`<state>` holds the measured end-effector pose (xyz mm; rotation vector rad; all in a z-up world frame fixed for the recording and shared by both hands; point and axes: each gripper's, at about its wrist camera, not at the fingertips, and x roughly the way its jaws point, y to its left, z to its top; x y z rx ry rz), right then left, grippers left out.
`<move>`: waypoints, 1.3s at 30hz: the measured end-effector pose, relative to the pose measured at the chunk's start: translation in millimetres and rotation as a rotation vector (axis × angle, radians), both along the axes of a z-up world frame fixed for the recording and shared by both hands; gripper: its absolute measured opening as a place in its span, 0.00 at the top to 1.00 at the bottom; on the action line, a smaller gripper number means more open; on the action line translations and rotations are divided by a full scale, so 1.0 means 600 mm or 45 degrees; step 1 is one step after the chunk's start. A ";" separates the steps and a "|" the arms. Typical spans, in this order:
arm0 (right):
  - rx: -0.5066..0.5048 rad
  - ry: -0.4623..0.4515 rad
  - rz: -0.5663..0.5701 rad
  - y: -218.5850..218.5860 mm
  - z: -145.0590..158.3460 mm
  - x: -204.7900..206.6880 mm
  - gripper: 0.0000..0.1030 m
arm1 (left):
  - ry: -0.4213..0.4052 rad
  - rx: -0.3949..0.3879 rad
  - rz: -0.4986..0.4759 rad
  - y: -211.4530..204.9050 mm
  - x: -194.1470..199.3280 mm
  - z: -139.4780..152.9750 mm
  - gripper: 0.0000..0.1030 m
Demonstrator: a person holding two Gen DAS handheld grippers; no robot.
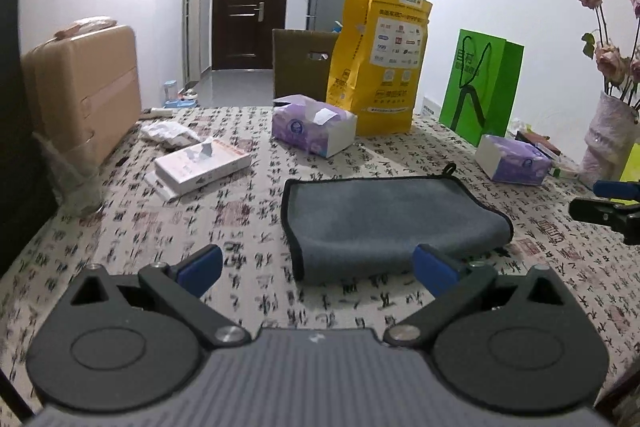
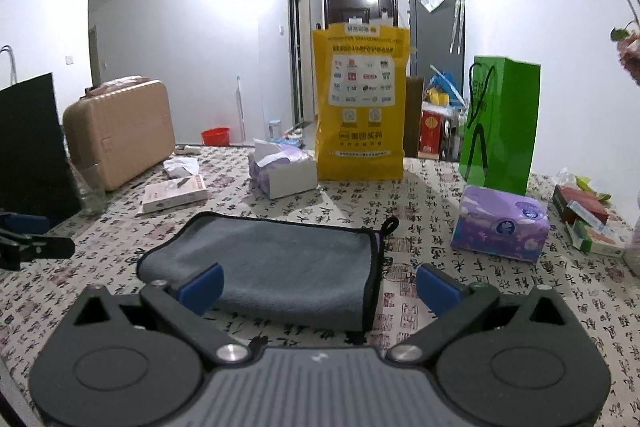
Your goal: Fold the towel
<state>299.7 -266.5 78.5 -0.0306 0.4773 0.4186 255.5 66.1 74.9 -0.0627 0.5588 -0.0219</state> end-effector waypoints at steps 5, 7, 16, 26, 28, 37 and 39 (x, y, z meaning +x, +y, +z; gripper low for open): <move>0.013 -0.035 0.005 -0.002 0.000 -0.048 0.00 | -0.024 0.014 0.001 -0.007 -0.049 0.001 0.00; 0.017 -0.042 0.004 -0.003 -0.001 -0.064 0.00 | -0.046 0.007 -0.005 -0.010 -0.068 0.005 0.00; 0.035 -0.117 -0.018 -0.004 -0.001 -0.140 0.00 | -0.109 -0.009 -0.045 -0.036 -0.135 0.010 0.00; 0.069 -0.176 -0.009 -0.007 -0.005 -0.232 0.00 | -0.163 -0.002 -0.026 -0.054 -0.222 -0.006 0.00; 0.083 -0.180 -0.003 -0.006 -0.009 -0.249 0.00 | -0.186 0.013 -0.020 -0.057 -0.239 -0.005 0.00; 0.060 -0.208 0.036 0.013 -0.032 -0.311 0.00 | -0.284 0.065 0.029 -0.065 -0.313 -0.013 0.00; 0.067 -0.208 0.038 0.014 -0.034 -0.322 0.00 | -0.307 0.069 0.029 -0.065 -0.325 -0.019 0.00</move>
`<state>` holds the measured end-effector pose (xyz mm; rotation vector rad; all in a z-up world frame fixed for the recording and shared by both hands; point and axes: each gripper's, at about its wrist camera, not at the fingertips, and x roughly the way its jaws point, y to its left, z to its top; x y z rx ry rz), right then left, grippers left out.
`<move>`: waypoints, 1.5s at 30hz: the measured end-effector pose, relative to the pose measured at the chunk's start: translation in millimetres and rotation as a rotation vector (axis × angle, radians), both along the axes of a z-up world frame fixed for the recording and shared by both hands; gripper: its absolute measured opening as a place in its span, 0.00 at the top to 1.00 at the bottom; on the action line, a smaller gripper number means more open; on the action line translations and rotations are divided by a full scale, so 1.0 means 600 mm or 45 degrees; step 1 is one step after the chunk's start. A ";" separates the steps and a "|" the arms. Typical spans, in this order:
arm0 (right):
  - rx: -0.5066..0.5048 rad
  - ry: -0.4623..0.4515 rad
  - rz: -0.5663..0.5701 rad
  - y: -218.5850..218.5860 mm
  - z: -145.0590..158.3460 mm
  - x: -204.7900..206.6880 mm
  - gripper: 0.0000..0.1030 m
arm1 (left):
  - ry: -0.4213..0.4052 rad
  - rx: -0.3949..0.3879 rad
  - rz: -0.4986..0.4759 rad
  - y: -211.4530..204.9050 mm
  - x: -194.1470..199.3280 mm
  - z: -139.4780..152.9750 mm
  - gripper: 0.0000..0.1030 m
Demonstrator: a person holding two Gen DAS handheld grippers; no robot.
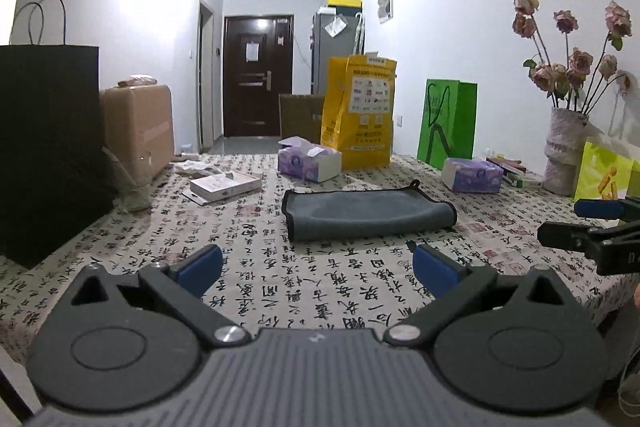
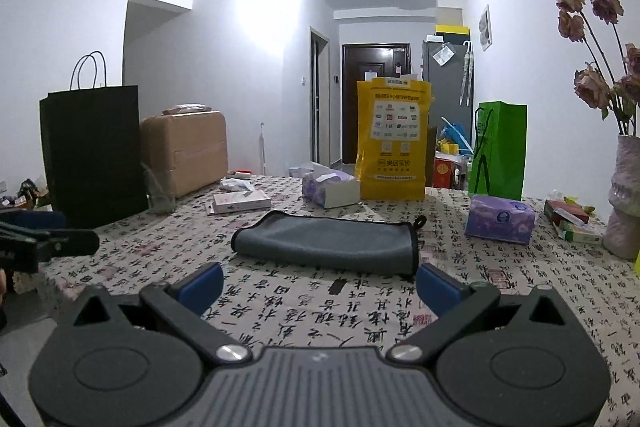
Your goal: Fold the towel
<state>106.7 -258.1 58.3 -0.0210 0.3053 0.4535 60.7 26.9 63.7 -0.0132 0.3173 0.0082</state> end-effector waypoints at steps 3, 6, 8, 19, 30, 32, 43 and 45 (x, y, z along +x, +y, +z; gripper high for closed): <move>0.013 0.004 0.001 0.000 -0.004 -0.016 0.00 | -0.025 -0.005 0.005 0.000 -0.017 -0.009 0.00; 0.007 0.001 0.002 0.003 -0.009 -0.035 0.00 | -0.032 -0.016 0.005 -0.001 -0.025 -0.015 0.00; -0.018 -0.003 -0.008 0.006 -0.015 -0.046 0.00 | -0.040 -0.008 -0.001 -0.005 -0.031 -0.018 0.00; 0.005 0.003 0.006 0.012 -0.050 -0.101 0.00 | 0.012 0.005 -0.017 -0.017 -0.056 -0.063 0.00; -0.006 -0.003 -0.021 0.014 -0.070 -0.130 0.00 | 0.025 -0.005 0.006 -0.014 -0.074 -0.080 0.00; -0.006 0.012 -0.027 0.015 -0.078 -0.133 0.00 | 0.044 0.023 0.002 -0.012 -0.076 -0.085 0.00; -0.029 0.054 0.008 0.024 -0.096 -0.157 0.00 | 0.094 0.048 -0.025 -0.018 -0.096 -0.100 0.00; -0.028 0.061 0.008 0.024 -0.099 -0.161 0.00 | 0.100 0.057 -0.041 -0.023 -0.099 -0.103 0.00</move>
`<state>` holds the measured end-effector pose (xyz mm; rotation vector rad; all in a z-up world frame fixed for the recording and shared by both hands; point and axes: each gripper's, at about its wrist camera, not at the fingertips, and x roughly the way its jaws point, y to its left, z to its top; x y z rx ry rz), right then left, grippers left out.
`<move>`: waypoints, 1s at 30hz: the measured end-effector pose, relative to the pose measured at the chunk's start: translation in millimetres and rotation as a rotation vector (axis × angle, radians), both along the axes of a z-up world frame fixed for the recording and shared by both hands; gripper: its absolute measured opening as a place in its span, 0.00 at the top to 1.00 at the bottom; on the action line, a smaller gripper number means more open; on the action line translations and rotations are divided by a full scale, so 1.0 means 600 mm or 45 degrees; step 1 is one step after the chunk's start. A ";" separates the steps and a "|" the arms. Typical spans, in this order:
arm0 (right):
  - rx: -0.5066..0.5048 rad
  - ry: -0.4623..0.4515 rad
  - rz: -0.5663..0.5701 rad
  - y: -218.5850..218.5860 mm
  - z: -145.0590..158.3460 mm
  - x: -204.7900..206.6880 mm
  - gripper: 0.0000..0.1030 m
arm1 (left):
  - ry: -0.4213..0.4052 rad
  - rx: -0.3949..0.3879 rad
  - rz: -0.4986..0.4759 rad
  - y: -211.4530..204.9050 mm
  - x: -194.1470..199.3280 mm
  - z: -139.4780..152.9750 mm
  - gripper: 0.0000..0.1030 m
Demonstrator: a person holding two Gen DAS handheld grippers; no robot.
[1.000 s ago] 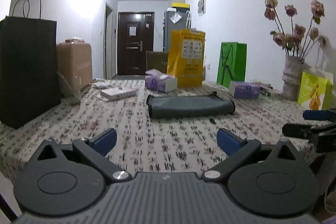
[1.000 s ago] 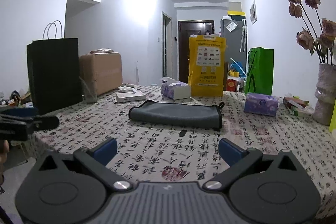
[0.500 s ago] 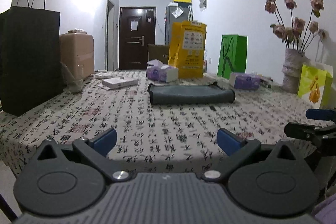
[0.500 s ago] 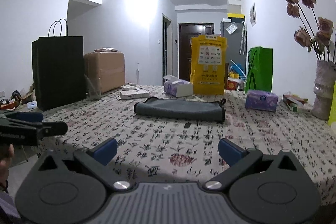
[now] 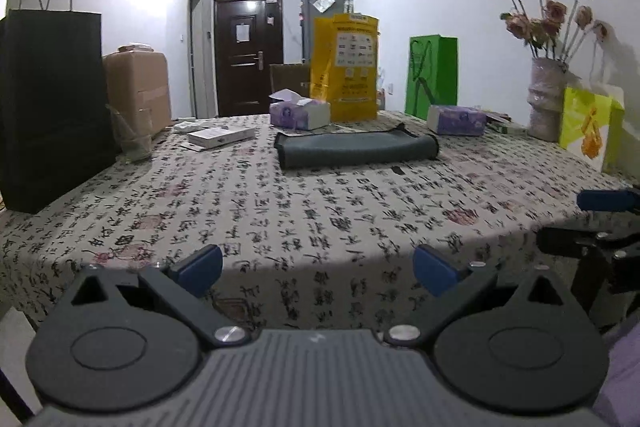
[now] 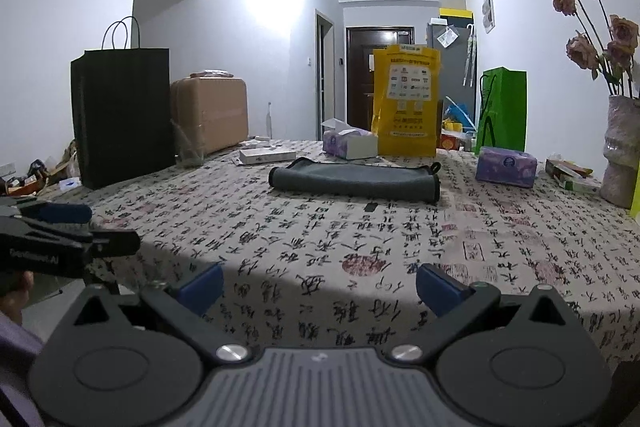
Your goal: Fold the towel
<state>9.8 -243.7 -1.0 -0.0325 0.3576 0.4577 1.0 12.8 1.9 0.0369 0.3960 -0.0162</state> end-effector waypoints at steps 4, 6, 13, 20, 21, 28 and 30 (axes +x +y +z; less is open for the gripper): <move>0.020 0.010 -0.006 -0.002 -0.004 -0.006 0.00 | -0.009 0.007 -0.012 -0.010 -0.005 -0.001 0.00; 0.029 0.020 -0.004 -0.003 -0.008 -0.008 0.00 | -0.012 0.007 -0.011 -0.011 -0.005 0.000 0.00; 0.037 0.022 -0.017 -0.007 -0.009 -0.006 0.00 | -0.015 -0.004 0.013 -0.012 -0.005 -0.001 0.00; 0.042 0.023 -0.018 -0.008 -0.009 -0.004 0.00 | -0.024 0.000 0.021 -0.012 -0.005 0.000 0.00; 0.042 0.023 -0.017 -0.008 -0.009 -0.004 0.00 | -0.025 0.000 0.022 -0.012 -0.005 0.001 0.00; 0.042 0.023 -0.015 -0.008 -0.009 -0.004 0.00 | -0.024 0.000 0.022 -0.012 -0.005 0.001 0.00; 0.039 0.023 -0.012 -0.006 -0.009 -0.004 0.00 | -0.025 0.000 0.022 -0.012 -0.005 0.001 0.00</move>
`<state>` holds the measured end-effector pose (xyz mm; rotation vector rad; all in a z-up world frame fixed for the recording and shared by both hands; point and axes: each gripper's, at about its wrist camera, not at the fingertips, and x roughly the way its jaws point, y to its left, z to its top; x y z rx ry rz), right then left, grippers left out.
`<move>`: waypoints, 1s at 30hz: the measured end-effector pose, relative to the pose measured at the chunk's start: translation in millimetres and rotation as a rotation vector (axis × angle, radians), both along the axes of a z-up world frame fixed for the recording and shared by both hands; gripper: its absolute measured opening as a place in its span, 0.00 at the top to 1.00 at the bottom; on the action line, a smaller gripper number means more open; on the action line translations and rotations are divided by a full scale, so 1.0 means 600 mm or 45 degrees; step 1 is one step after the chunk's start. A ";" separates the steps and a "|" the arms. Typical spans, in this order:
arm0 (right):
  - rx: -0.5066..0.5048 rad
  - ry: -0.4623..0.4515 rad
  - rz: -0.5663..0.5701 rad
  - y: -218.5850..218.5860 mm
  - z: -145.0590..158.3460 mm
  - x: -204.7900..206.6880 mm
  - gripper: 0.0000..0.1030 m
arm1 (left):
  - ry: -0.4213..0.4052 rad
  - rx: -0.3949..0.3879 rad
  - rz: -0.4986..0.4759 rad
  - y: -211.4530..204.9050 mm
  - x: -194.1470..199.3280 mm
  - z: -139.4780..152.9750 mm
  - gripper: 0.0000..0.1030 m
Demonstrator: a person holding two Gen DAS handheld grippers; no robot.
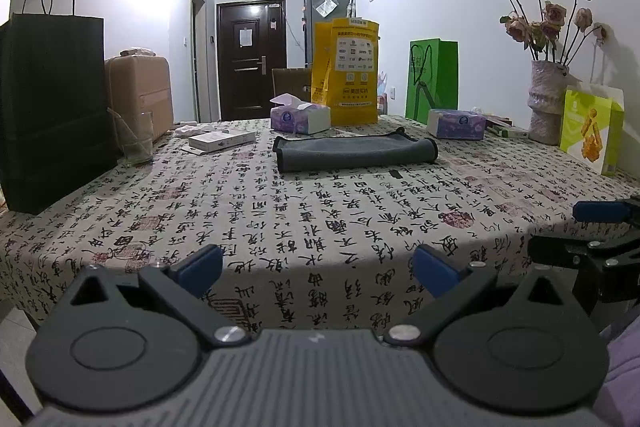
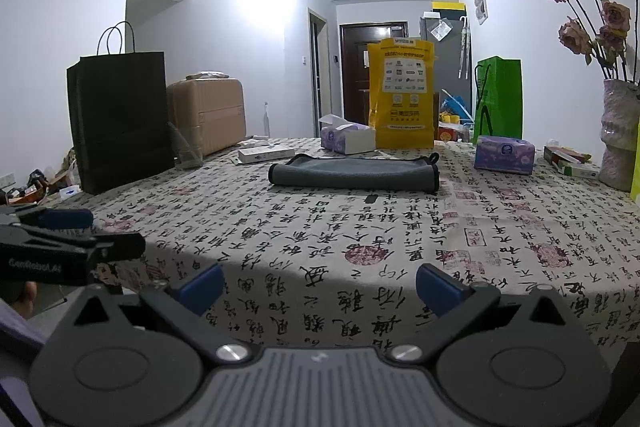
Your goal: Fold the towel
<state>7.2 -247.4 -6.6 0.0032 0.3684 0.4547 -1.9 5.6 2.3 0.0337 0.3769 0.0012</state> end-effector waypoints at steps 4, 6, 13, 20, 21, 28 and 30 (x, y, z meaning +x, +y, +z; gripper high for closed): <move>0.001 0.001 -0.004 0.001 0.000 0.001 0.00 | 0.000 0.001 -0.002 0.000 0.000 0.000 0.00; 0.001 0.002 -0.004 0.001 0.000 0.001 0.00 | -0.001 0.001 -0.001 0.000 0.000 0.000 0.00; 0.001 0.001 -0.005 0.001 0.000 0.001 0.00 | 0.000 0.001 -0.001 0.000 0.000 0.000 0.00; 0.004 0.005 -0.006 0.000 -0.001 0.002 0.00 | 0.000 0.001 -0.001 0.000 0.000 0.000 0.00; 0.005 0.005 -0.005 0.000 -0.001 0.002 0.00 | 0.000 0.001 -0.001 0.000 0.000 0.000 0.00; 0.003 0.003 -0.003 0.000 -0.002 0.002 0.00 | 0.000 0.001 -0.001 0.000 0.000 0.000 0.00; 0.003 0.003 -0.002 0.000 -0.002 0.002 0.00 | 0.000 0.000 -0.001 0.000 0.000 0.000 0.00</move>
